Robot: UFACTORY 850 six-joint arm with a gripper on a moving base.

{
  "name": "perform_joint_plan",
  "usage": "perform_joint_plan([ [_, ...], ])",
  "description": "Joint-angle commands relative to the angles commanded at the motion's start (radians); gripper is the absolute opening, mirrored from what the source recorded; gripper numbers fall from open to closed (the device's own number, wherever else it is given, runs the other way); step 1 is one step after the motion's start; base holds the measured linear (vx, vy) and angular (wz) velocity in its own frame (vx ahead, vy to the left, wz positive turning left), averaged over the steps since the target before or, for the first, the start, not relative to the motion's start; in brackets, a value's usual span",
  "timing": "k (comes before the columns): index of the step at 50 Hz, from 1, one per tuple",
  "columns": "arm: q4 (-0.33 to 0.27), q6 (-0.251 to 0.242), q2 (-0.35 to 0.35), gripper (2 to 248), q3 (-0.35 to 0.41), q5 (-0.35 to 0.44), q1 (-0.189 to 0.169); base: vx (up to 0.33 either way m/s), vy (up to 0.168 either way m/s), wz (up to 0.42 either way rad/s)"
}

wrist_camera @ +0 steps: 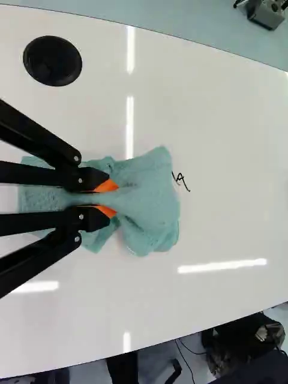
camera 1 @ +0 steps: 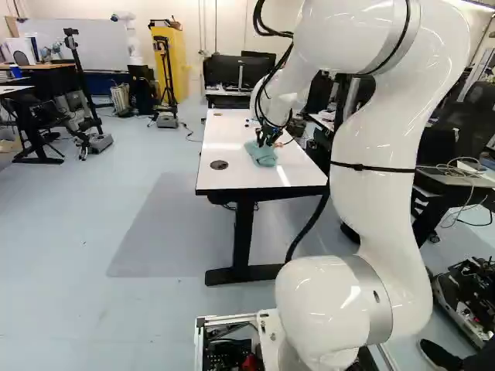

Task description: Clean the table with the green towel

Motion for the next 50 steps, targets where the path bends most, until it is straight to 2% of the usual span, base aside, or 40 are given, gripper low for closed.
perform_joint_plan([
  [8, 0.000, 0.000, -0.020, 43, -0.004, 0.000, 0.000, 0.000, 0.000, 0.000],
  [26, 0.000, 0.000, -0.020, 43, -0.004, -0.002, 0.000, 0.000, 0.000, 0.000],
  [50, 0.000, 0.000, -0.020, 43, -0.004, -0.056, 0.000, 0.000, 0.000, 0.000],
])
